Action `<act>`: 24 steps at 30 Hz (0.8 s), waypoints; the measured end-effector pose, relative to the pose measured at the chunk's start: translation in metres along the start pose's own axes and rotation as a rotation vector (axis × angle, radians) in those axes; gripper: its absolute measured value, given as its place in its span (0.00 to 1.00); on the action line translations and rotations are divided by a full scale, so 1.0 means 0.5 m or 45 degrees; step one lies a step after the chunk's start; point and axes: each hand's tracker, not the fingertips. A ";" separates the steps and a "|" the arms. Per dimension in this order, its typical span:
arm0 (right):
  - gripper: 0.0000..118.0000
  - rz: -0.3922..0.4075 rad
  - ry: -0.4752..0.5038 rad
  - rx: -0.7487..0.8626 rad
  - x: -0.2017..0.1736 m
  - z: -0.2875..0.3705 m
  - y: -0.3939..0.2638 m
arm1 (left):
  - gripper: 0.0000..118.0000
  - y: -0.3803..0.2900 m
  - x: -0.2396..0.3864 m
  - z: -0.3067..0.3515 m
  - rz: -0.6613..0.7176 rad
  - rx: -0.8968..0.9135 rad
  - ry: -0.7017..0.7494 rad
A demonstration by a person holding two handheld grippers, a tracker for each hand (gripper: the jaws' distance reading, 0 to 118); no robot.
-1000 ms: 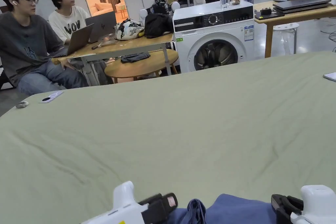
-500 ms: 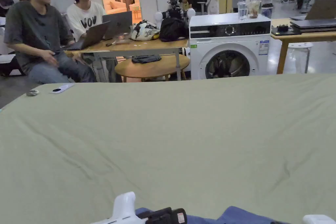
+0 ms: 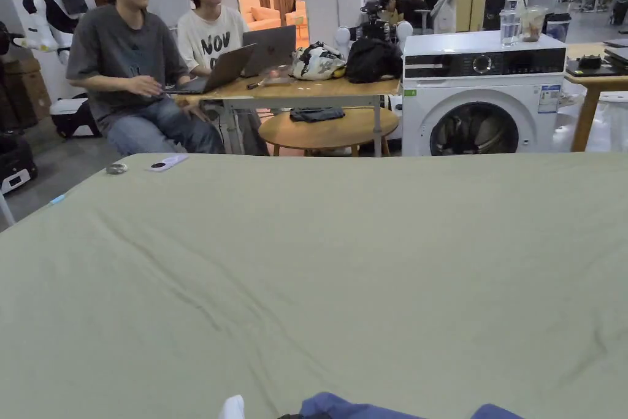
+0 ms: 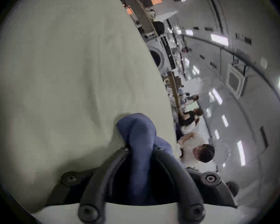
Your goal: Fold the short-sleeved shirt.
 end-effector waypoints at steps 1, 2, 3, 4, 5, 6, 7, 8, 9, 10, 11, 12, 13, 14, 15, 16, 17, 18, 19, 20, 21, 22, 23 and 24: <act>0.00 0.006 -0.003 0.002 0.003 0.003 0.002 | 0.10 0.005 0.005 0.011 0.004 -0.007 -0.021; 0.00 0.008 -0.006 0.001 0.006 0.004 0.005 | 0.07 0.004 0.014 0.030 -0.013 0.069 -0.042; 0.00 0.009 -0.010 0.002 0.008 0.004 0.008 | 0.07 0.004 0.029 0.055 -0.051 0.131 -0.097; 0.00 0.007 -0.015 0.006 0.010 0.003 0.012 | 0.06 0.024 0.034 0.090 -0.058 0.166 -0.130; 0.00 -0.002 -0.015 0.009 0.013 0.002 0.015 | 0.06 0.036 0.046 0.111 -0.049 0.168 -0.105; 0.00 -0.026 -0.002 0.012 0.016 0.001 0.019 | 0.06 0.048 0.068 0.148 -0.071 0.254 -0.085; 0.00 -0.041 0.017 0.016 0.018 -0.002 0.021 | 0.06 0.067 0.086 0.182 -0.103 0.290 -0.075; 0.00 -0.042 0.031 0.021 0.018 -0.004 0.022 | 0.06 0.088 0.101 0.216 -0.152 0.315 -0.024; 0.00 -0.037 0.030 0.023 0.016 -0.006 0.023 | 0.06 0.100 0.135 0.250 -0.278 0.360 0.097; 0.00 -0.029 0.029 0.025 0.012 -0.010 0.024 | 0.06 0.108 0.169 0.271 -0.413 0.376 0.214; 0.00 -0.019 0.032 0.026 0.007 -0.014 0.023 | 0.06 0.110 0.205 0.283 -0.561 0.360 0.356; 0.00 -0.017 0.037 0.026 0.004 -0.018 0.023 | 0.06 0.092 0.252 0.282 -0.662 0.352 0.450; 0.00 -0.019 0.045 0.027 0.001 -0.022 0.023 | 0.06 0.080 0.273 0.269 -0.741 0.324 0.469; 0.00 -0.028 0.060 0.028 -0.002 -0.026 0.023 | 0.06 0.065 0.290 0.248 -0.808 0.272 0.476; 0.00 -0.039 0.070 0.029 -0.005 -0.029 0.022 | 0.06 0.041 0.302 0.216 -0.851 0.237 0.457; 0.00 -0.046 0.080 0.028 -0.009 -0.031 0.021 | 0.06 0.017 0.306 0.176 -0.887 0.183 0.432; 0.00 -0.048 0.086 0.026 -0.014 -0.030 0.021 | 0.06 -0.006 0.310 0.133 -0.924 0.124 0.424; 0.00 -0.045 0.091 0.026 -0.019 -0.026 0.019 | 0.06 -0.032 0.310 0.076 -0.973 0.040 0.422; 0.00 -0.038 0.095 0.027 -0.023 -0.021 0.016 | 0.06 -0.054 0.306 0.027 -0.995 -0.042 0.443; 0.00 -0.033 0.097 0.029 -0.025 -0.016 0.013 | 0.06 -0.068 0.295 -0.017 -0.976 -0.097 0.461; 0.00 -0.031 0.099 0.028 -0.025 -0.009 0.009 | 0.06 -0.086 0.287 -0.059 -0.948 -0.160 0.453; 0.00 -0.030 0.100 0.024 -0.024 -0.004 0.005 | 0.06 -0.099 0.282 -0.092 -0.917 -0.195 0.402; 0.00 -0.027 0.096 0.022 -0.021 0.002 -0.001 | 0.06 -0.108 0.281 -0.114 -0.887 -0.198 0.362; 0.00 -0.020 0.075 0.019 -0.017 0.006 -0.007 | 0.06 -0.112 0.282 -0.131 -0.857 -0.198 0.335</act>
